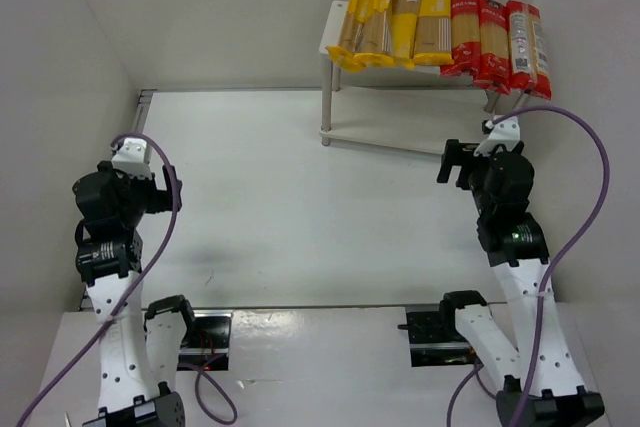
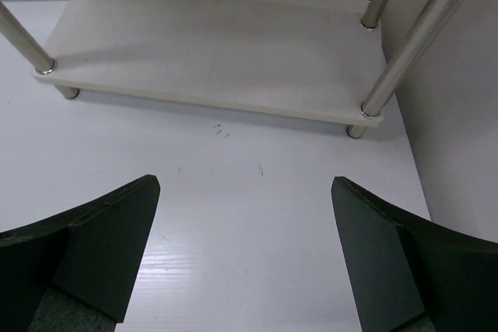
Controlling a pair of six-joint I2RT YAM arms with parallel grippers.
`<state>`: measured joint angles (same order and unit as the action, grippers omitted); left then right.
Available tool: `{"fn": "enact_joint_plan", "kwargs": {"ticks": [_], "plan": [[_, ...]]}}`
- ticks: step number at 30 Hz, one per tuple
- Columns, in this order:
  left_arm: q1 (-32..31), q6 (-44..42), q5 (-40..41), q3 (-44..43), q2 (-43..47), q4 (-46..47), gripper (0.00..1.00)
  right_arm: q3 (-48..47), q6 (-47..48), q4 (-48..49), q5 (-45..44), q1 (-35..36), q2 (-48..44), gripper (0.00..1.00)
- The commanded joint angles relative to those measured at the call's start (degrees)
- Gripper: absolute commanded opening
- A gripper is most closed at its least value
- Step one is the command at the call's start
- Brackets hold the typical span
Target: Place and organize the pasta boxes and bags onto the shelf
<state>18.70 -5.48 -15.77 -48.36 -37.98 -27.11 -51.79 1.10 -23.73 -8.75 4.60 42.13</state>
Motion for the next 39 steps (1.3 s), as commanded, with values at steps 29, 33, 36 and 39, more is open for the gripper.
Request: {"fn": "enact_joint_plan", "kwargs": {"ticks": [29, 33, 36, 39], "plan": [[7.05, -2.08, -9.02, 1.51, 8.09, -2.42, 1.0, 2.75, 6.54, -6.86, 23.17, -20.6, -13.65, 0.99], [7.05, -2.08, -9.02, 1.51, 8.09, -2.42, 1.0, 2.75, 6.54, -6.86, 23.17, -20.6, -14.18, 0.99], [7.05, -2.08, -9.02, 1.51, 8.09, -2.42, 1.0, 2.75, 6.54, -6.86, 23.17, -20.6, -14.18, 0.99], [7.05, -2.08, -9.02, 1.51, 8.09, -2.42, 1.0, 2.75, 6.54, -6.86, 23.17, -20.6, -14.18, 0.99]]}}
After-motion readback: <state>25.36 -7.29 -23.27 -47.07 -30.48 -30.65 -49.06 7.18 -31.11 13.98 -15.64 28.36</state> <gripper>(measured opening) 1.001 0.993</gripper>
